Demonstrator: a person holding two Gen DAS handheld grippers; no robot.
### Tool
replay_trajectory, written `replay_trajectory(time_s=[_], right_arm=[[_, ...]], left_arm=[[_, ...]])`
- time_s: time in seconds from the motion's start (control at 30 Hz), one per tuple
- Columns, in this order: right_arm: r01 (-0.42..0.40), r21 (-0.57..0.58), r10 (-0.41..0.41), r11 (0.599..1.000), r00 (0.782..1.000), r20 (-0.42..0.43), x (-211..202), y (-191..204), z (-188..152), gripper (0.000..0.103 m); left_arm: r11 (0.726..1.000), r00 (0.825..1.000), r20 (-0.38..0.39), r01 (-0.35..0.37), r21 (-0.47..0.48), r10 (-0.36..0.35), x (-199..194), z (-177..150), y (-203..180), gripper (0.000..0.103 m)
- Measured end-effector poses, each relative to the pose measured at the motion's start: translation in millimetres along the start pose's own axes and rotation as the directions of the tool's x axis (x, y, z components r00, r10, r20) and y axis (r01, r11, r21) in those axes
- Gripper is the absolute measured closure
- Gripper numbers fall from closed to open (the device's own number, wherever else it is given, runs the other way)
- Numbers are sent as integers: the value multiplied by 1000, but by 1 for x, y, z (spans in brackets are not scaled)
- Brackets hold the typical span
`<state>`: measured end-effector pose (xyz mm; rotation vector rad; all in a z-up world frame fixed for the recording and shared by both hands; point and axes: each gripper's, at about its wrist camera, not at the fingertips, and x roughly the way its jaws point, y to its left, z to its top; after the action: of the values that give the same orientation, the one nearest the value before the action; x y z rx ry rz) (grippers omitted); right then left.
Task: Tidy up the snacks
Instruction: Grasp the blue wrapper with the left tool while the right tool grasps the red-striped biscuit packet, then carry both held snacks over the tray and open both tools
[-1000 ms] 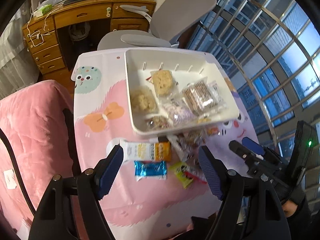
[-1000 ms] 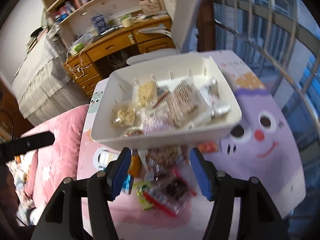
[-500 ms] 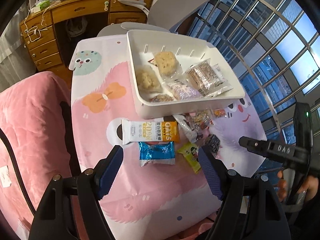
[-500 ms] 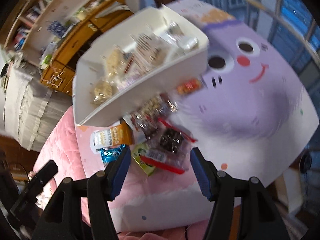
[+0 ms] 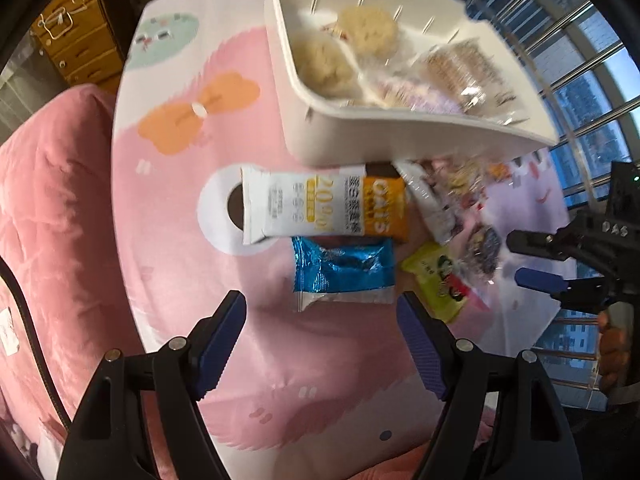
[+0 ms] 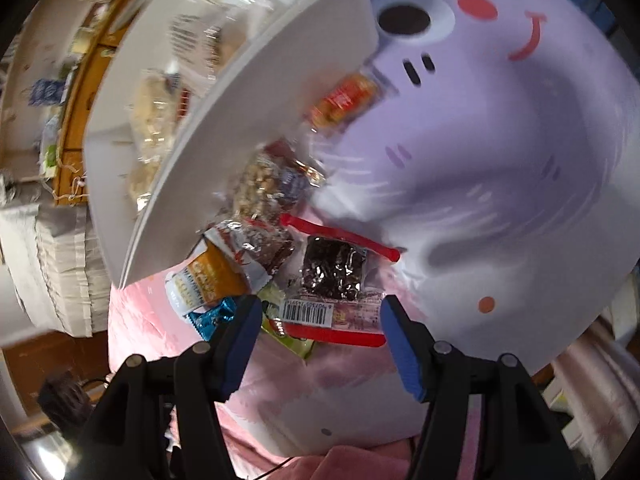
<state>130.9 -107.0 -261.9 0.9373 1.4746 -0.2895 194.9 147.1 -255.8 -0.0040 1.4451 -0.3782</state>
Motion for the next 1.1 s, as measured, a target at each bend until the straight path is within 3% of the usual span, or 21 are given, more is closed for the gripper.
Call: replay_trajectory(time_s=[0.2, 0.33, 0.53, 0.77, 0.9, 1.1], right_arm=[[68, 60, -65, 996, 997, -45, 17, -2, 13, 41], [106, 68, -101, 992, 992, -70, 27, -3, 21, 50], [153, 34, -149, 988, 984, -99, 37, 7, 28, 59], [223, -16, -224, 975, 968, -111, 41, 28, 27, 60], [231, -31, -233, 973, 966, -110, 43, 34, 27, 61], [209, -13, -210, 978, 972, -107, 38, 25, 23, 62]], left_arm=[[999, 996, -85, -22, -28, 20, 34, 9, -2, 27], [998, 993, -111, -50, -23, 47, 49, 13, -5, 27], [996, 988, -123, -92, 5, 92, 59, 19, -14, 25], [988, 979, -132, -152, 34, 156, 70, 29, -33, 26], [983, 978, -106, -171, 69, 178, 72, 34, -48, 46], [988, 983, -117, -136, 69, 143, 70, 34, -53, 59]])
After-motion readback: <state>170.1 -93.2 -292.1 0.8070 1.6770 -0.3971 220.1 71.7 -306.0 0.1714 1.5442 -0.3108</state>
